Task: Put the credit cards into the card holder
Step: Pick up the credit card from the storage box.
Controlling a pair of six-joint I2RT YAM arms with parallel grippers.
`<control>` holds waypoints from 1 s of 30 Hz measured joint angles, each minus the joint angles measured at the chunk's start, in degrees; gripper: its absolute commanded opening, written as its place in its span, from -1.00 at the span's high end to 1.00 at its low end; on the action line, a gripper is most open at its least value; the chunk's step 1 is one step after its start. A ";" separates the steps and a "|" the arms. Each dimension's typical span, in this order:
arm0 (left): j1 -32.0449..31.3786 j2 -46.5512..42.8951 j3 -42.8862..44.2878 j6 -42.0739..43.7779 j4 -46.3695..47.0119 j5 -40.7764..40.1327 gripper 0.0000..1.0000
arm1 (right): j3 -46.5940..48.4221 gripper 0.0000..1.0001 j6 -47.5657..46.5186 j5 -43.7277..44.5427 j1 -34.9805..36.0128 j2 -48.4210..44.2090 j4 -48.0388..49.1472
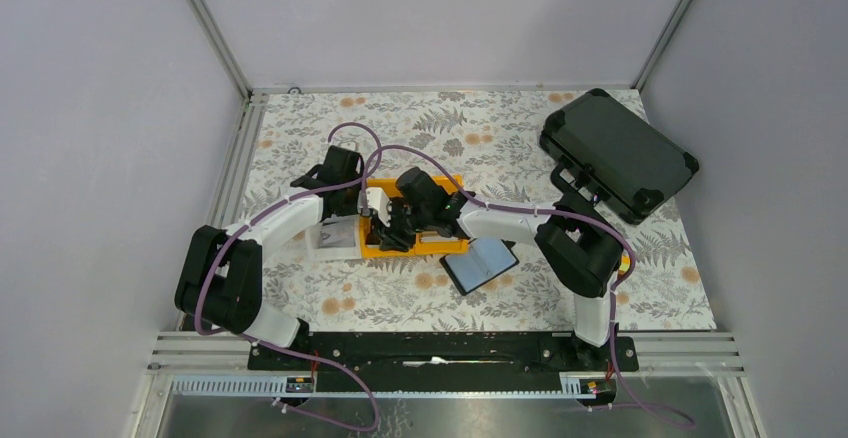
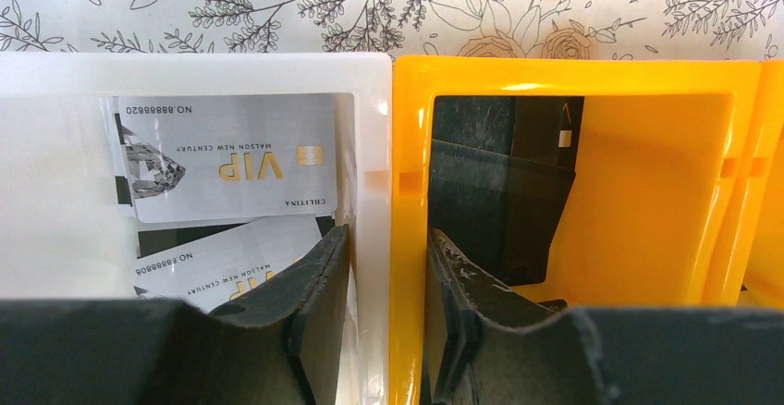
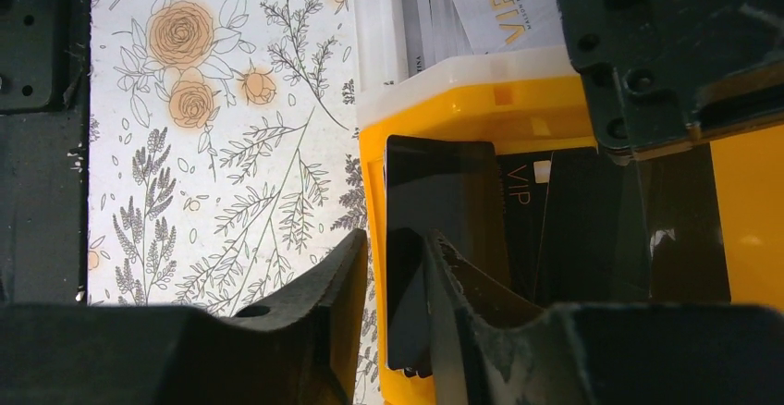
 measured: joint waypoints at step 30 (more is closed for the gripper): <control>0.33 0.00 0.00 0.42 0.13 0.17 1.00 | 0.55 0.26 2.27 -1.40 0.90 -0.04 -0.70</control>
